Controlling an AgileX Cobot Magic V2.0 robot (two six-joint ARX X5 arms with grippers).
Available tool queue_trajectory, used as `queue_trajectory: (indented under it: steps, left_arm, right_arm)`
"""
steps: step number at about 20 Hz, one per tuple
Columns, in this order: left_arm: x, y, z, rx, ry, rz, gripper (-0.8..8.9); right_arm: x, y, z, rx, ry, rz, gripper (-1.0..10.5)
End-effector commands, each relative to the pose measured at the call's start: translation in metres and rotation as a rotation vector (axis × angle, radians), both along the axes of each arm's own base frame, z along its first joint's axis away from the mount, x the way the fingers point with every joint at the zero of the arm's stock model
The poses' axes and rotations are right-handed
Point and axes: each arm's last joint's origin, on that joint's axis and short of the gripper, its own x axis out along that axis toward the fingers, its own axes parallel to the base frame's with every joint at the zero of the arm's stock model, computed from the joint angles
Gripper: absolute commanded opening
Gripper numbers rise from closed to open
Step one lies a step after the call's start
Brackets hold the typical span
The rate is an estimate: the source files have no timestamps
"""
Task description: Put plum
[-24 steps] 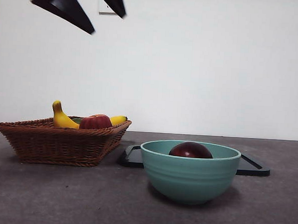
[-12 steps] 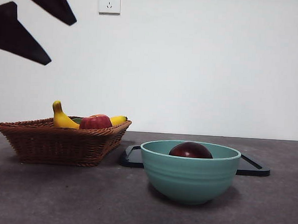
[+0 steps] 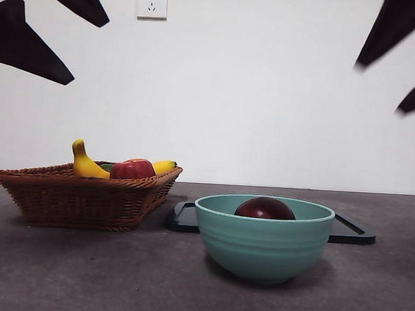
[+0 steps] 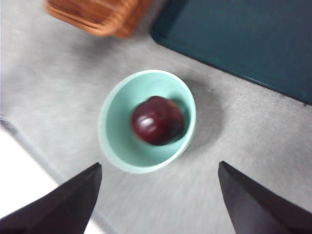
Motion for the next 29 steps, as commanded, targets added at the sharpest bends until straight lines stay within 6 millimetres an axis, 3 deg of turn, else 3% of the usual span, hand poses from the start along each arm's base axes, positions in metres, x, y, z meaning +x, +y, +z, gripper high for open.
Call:
queue_trajectory:
  steps: [1,9,13,17,19,21,25,29]
  left_arm:
    - [0.001,-0.002,0.002,-0.011,-0.013,-0.014,3.73]
    - [0.001,-0.002,0.002,-0.01,-0.013,-0.015,3.73]
    - [0.001,-0.002,0.002,-0.01,-0.012,-0.015,3.73]
    - [0.001,-0.002,0.002,-0.01,-0.013,-0.014,3.73]
    - [0.001,-0.002,0.002,-0.01,-0.013,-0.014,3.73]
    - [0.001,-0.002,0.002,-0.01,-0.013,-0.014,3.73]
    - [0.001,-0.002,0.003,-0.01,-0.018,-0.016,3.73]
    - [0.001,-0.002,0.003,-0.011,-0.019,-0.016,3.73]
  right_arm:
    - [0.015,0.014,-0.014,0.017,0.019,-0.033,3.8]
    - [0.051,0.055,-0.066,-0.147,0.049,-0.036,2.9]
    - [0.059,0.064,-0.083,-0.198,0.062,-0.044,2.1]
    - [0.062,0.068,-0.097,-0.231,0.107,-0.034,2.0]
    - [0.062,0.069,-0.098,-0.234,0.109,-0.029,1.6]
    - [0.063,0.071,-0.097,-0.223,0.093,-0.026,0.1]
    - [0.065,0.072,-0.091,-0.207,0.071,-0.03,0.0]
    - [0.077,0.075,-0.068,-0.159,0.017,-0.069,0.0]
